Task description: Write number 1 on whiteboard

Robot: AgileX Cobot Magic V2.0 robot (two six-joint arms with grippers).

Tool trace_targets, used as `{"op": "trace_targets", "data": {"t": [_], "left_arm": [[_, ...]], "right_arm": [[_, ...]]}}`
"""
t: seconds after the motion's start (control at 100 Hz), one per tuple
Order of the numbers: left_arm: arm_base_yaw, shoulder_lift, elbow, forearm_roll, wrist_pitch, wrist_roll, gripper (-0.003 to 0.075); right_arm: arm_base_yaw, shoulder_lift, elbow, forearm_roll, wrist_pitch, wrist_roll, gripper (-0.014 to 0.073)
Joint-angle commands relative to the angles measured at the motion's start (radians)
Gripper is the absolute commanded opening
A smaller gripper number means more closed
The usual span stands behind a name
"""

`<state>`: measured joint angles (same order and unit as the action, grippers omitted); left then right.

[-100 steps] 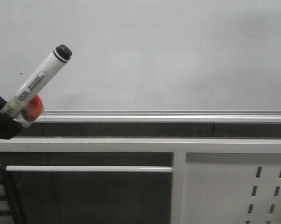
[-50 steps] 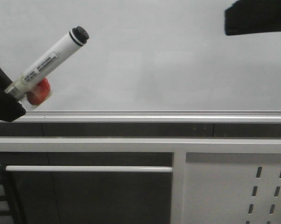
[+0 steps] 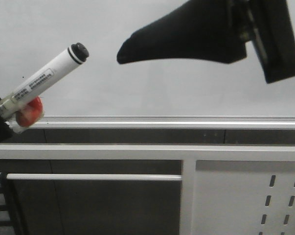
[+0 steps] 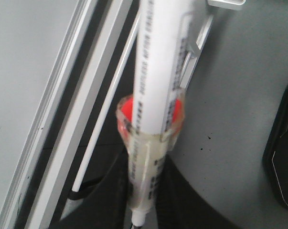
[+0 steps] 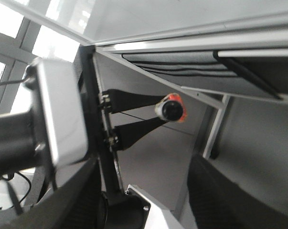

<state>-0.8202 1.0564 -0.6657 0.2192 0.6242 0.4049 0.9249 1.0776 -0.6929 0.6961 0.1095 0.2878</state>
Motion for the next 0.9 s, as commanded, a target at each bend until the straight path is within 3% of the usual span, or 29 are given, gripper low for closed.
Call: {"op": "trace_targets", "data": {"t": [0.0, 0.12, 0.47, 0.89], "left_arm": [[-0.049, -0.018, -0.035, -0.007, -0.042, 0.014, -0.0018], [-0.095, -0.018, -0.035, -0.001, -0.048, 0.014, -0.0018], [-0.097, -0.012, -0.082, -0.007, -0.086, 0.014, -0.0018], [-0.097, 0.08, -0.154, -0.028, -0.005, 0.014, -0.0018]], "right_arm": [[0.002, 0.011, -0.035, 0.052, -0.074, -0.003, 0.037], [0.002, 0.027, -0.035, 0.06, -0.082, -0.003, 0.037], [0.015, 0.039, -0.035, 0.13, -0.093, -0.003, 0.037], [0.029, 0.06, -0.035, 0.13, -0.168, -0.003, 0.037]]}}
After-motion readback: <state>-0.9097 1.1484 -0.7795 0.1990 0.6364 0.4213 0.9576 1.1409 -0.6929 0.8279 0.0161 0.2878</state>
